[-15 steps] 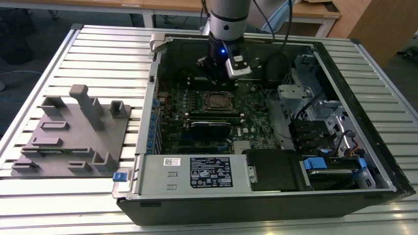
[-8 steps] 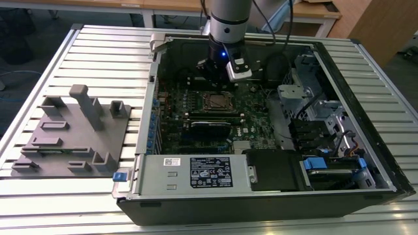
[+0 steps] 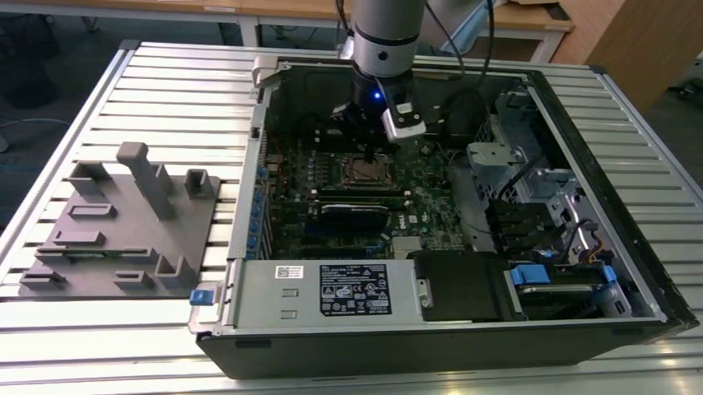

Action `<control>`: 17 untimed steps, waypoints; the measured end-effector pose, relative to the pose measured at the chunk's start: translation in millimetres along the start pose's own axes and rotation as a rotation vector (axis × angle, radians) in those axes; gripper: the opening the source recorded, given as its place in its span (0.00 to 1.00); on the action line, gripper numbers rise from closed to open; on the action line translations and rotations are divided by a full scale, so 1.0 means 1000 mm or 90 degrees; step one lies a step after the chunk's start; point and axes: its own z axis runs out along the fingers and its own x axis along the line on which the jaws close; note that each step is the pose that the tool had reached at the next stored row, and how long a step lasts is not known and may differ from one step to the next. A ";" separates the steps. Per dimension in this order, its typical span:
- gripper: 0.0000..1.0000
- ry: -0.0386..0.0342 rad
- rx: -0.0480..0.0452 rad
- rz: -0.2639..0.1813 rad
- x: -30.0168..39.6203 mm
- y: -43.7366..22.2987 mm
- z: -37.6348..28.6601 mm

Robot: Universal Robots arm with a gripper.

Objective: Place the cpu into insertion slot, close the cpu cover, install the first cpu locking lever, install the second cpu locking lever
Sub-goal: 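Install the first cpu locking lever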

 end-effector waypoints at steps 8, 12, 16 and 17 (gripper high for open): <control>0.10 0.0007 -0.0006 -0.048 -0.0001 -0.0003 0.0002; 0.10 0.0002 0.0017 -0.048 -0.0001 -0.0004 0.0002; 0.10 0.0002 0.0018 -0.048 -0.0001 -0.0003 -0.0024; 0.10 0.0001 0.0018 -0.048 -0.0002 -0.0003 -0.0028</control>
